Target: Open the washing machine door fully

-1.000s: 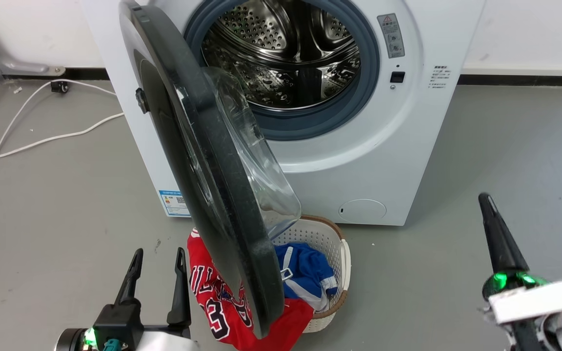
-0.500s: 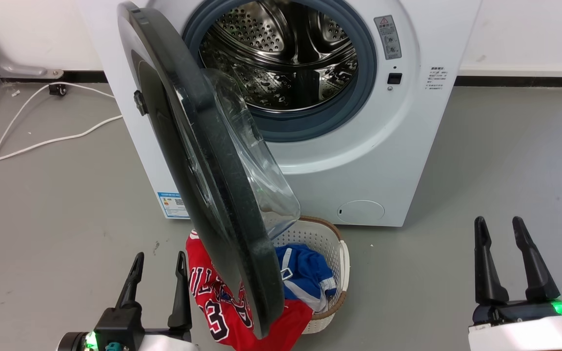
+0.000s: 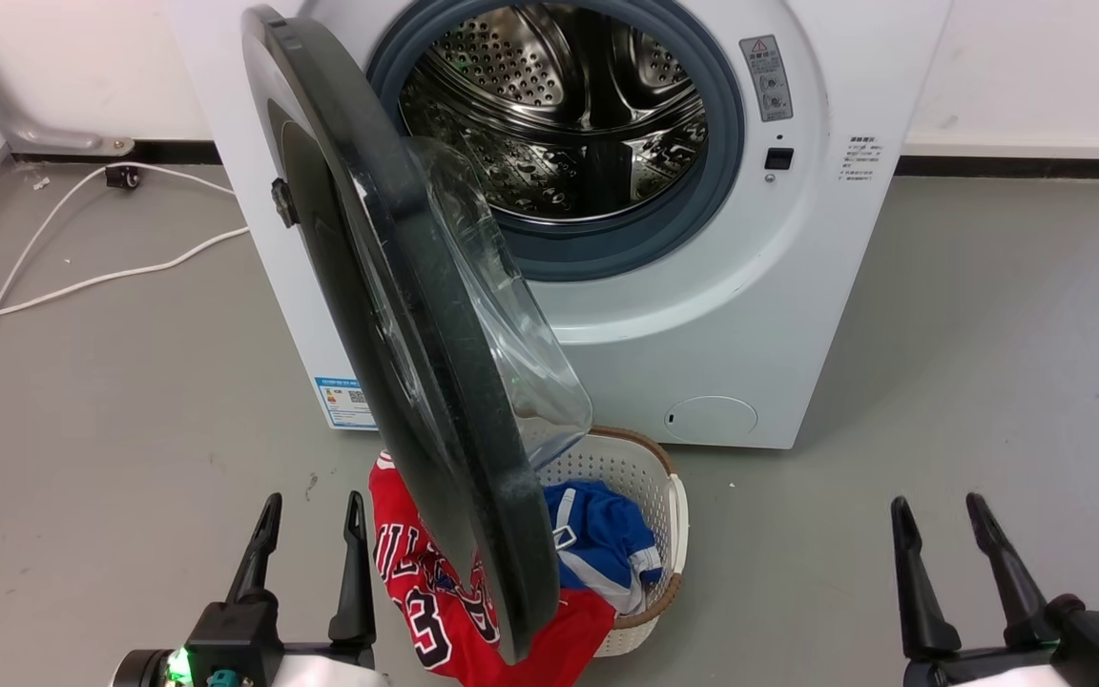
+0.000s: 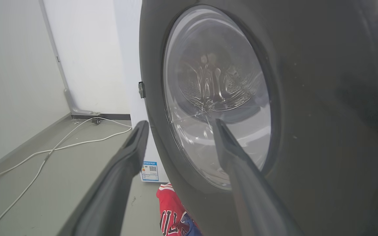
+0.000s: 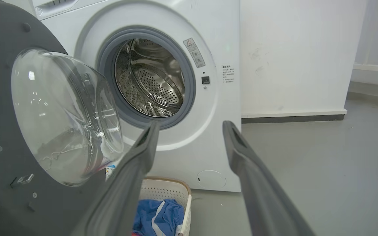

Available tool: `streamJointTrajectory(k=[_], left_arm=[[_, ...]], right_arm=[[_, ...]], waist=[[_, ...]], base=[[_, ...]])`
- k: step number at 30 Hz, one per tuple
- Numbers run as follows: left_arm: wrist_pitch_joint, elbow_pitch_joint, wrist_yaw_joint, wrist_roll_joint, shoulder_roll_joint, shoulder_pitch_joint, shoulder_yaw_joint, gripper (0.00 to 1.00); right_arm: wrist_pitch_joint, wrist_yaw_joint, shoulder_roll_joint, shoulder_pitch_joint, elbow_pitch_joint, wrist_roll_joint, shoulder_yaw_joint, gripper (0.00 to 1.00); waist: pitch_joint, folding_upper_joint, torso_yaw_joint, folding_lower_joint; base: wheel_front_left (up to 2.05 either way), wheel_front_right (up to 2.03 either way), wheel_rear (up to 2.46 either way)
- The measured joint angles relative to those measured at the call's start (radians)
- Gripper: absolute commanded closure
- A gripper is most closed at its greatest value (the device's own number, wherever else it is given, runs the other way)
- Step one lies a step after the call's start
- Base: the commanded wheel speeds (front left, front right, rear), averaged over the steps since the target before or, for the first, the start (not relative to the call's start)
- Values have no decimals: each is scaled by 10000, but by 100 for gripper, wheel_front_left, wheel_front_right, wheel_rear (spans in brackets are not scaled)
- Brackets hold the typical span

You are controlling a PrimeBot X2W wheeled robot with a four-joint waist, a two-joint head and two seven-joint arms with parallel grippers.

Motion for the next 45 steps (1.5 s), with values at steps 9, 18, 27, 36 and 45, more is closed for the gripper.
streamJointTrajectory(k=[9,18,27,36,45], left_arm=[[-2,-59,84,98,0,-1,-15,0],[0,-226,201,123,-2,-3,105,100],[-2,-1747,127,194,19,-713,1072,100],[-2,-3545,-236,159,6,-1753,454,100],[-2,-4414,-483,-456,0,-2619,-1415,100]], right_arm=[[0,0,4,185,497,-38,-96,0],[0,0,4,178,566,-38,-63,0],[-2,0,4,135,458,-140,-46,0],[-2,0,4,58,416,-107,69,0],[0,0,4,-34,416,-219,205,0]], waist=[[4,0,17,0],[-16,0,-45,0],[45,0,13,1],[149,0,5,1],[260,0,-105,1]], base=[[0,0,0],[0,0,0],[0,0,0],[0,0,0],[0,0,0]])
